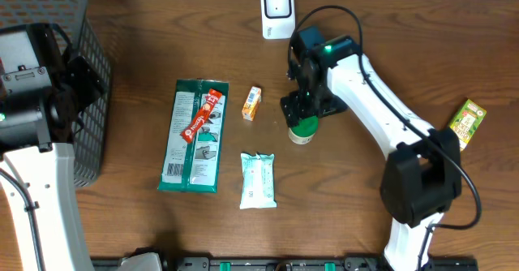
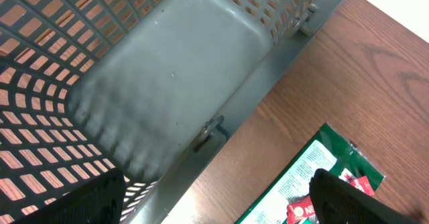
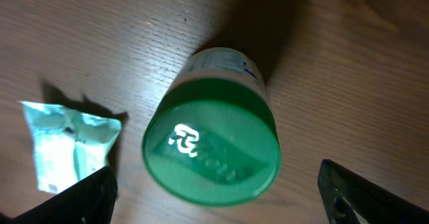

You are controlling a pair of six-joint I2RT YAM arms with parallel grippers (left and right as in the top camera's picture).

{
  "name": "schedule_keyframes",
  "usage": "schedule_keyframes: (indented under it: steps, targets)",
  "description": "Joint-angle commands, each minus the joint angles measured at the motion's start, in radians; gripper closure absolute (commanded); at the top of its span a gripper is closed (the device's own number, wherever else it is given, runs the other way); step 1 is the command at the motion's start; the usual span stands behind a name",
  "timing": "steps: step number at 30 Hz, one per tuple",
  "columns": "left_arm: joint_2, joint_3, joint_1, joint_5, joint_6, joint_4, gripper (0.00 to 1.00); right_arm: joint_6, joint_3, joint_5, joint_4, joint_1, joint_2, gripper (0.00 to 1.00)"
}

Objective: Scan the item barcode
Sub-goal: 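Close the right gripper on the jar lid and grip it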

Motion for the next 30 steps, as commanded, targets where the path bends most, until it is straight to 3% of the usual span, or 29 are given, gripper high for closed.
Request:
schedule_keyframes:
  steps: [1, 30]
  targets:
    - [0.004, 0.006, 0.004, -0.013, 0.009, 0.000, 0.12, -0.013, -0.005, 0.023, 0.005, 0.014, 0.045, 0.10]
    - [0.004, 0.006, 0.004, -0.013, 0.009, 0.000, 0.12, 0.103, -0.066, 0.023, 0.079, 0.047, 0.121, 0.21]
